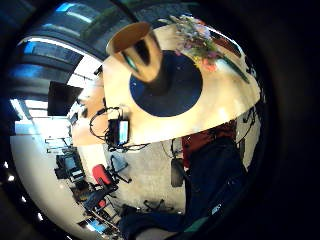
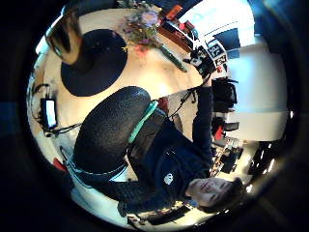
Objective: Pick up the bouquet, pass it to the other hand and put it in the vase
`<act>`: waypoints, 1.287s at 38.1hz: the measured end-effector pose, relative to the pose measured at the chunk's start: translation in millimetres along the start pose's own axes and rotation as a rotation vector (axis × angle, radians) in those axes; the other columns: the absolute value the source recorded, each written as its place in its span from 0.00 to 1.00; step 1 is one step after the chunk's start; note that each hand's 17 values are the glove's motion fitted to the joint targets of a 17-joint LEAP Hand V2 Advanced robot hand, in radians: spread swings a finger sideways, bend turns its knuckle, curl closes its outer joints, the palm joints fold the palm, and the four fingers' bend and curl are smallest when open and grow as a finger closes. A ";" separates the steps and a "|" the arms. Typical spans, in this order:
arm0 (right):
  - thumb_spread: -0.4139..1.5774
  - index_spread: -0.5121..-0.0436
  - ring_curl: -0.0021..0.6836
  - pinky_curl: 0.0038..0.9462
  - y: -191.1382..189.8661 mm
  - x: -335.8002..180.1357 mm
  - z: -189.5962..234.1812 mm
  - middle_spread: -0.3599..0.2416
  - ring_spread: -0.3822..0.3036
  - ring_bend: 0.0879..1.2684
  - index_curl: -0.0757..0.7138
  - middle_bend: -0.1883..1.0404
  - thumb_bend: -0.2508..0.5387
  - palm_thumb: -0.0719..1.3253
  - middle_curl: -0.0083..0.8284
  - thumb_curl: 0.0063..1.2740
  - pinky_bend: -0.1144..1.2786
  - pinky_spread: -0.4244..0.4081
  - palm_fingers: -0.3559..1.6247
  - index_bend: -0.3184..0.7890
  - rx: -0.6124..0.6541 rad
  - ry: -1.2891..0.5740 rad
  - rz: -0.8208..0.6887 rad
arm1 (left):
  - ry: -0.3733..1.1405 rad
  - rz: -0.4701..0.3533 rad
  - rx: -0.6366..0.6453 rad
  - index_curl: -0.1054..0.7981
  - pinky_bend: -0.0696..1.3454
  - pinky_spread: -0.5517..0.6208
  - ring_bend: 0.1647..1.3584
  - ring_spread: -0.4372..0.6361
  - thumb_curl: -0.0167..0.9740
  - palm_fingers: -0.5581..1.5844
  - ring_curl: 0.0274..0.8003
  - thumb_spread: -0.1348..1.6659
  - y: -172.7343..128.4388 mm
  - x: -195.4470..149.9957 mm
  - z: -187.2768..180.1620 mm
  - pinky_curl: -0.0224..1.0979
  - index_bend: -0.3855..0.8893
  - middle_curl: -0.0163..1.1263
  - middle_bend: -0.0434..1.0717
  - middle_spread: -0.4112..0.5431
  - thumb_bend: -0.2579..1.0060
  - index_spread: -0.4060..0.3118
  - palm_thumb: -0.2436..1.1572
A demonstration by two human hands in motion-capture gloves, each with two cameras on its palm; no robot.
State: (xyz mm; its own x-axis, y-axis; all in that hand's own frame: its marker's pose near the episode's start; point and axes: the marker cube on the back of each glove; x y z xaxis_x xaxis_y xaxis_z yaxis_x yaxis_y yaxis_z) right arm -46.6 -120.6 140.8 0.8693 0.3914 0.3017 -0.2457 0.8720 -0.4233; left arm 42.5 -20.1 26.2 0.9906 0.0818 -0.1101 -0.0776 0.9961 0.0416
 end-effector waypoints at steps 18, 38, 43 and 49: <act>0.72 0.62 0.52 0.34 -28.4 -3.3 44.8 0.37 0.29 0.40 0.37 0.45 0.35 0.67 0.52 0.34 0.37 0.51 0.52 0.39 0.151 0.058 0.071 | -0.095 -0.056 0.020 0.47 0.35 0.82 0.35 0.77 0.31 0.29 0.28 0.71 -5.7 -13.6 15.5 0.30 0.43 0.27 0.21 0.74 0.20 0.56 0.31; 0.63 0.52 0.51 0.36 -21.1 -30.9 72.5 0.23 0.14 0.22 0.60 0.43 0.38 0.86 0.57 0.44 0.33 0.22 0.80 0.63 0.232 0.059 0.288 | -0.036 0.000 -0.061 0.48 0.34 0.82 0.33 0.78 0.30 0.29 0.28 0.73 -6.1 -4.7 31.6 0.30 0.43 0.28 0.20 0.73 0.19 0.56 0.34; 0.66 0.52 0.61 0.40 -23.0 -22.7 75.2 0.21 0.16 0.36 0.65 0.40 0.38 0.88 0.59 0.43 0.35 0.20 0.84 0.61 0.306 0.042 0.316 | -0.035 -0.003 -0.069 0.48 0.34 0.82 0.33 0.79 0.30 0.29 0.29 0.73 -7.1 -5.2 33.0 0.30 0.43 0.28 0.20 0.73 0.19 0.56 0.34; 0.67 0.53 0.67 0.43 -21.8 -34.1 80.0 0.19 0.19 0.40 0.69 0.43 0.35 0.88 0.62 0.42 0.37 0.19 0.84 0.63 0.233 -0.232 0.129 | -0.006 0.003 -0.115 0.49 0.33 0.82 0.33 0.79 0.30 0.29 0.29 0.73 -7.0 1.2 36.5 0.30 0.43 0.28 0.20 0.73 0.19 0.56 0.34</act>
State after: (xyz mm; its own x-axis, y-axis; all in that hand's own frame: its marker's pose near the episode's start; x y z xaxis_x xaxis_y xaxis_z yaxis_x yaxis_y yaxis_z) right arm -105.2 -129.4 208.1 0.7106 0.5357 0.4561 -0.4614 0.8442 -0.2727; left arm 48.3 -28.1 62.0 0.9909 0.0849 -0.1045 -0.0927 0.9931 -0.0720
